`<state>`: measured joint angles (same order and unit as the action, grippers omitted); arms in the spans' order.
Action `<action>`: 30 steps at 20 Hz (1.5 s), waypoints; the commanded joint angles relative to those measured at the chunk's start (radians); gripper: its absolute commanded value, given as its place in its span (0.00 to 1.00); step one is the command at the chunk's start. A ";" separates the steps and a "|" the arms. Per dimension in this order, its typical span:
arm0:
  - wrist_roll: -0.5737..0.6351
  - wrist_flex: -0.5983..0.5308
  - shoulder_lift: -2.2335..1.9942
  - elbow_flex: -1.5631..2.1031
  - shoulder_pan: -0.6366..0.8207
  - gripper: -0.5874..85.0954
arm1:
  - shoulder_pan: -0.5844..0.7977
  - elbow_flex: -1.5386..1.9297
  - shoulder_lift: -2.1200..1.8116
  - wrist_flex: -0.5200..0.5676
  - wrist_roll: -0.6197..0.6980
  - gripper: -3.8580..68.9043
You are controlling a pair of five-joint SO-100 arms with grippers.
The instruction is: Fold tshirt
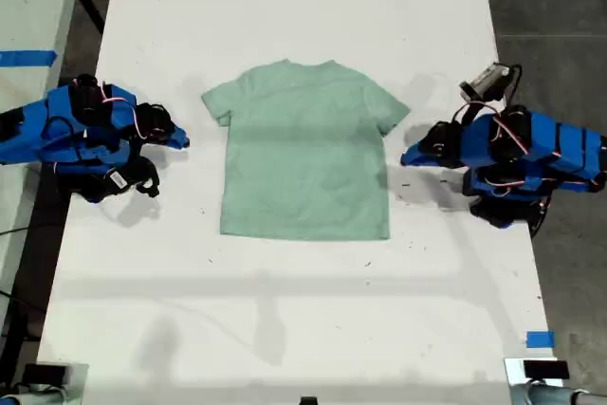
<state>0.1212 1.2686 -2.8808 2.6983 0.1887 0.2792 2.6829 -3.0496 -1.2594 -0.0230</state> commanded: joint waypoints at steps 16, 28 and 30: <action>0.423 0.224 0.948 -1.114 0.394 0.01 | 0.634 -0.985 0.930 -0.344 0.781 0.31; 0.425 0.166 1.103 -1.114 0.388 0.01 | 0.781 -0.554 1.239 0.210 0.948 0.46; 0.426 0.147 1.135 -1.112 0.388 0.01 | 0.781 -0.557 1.351 0.282 0.960 0.47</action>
<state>0.5354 1.4373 -1.7549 1.6398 0.5691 1.0477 2.1368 -1.7487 -1.0661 0.9173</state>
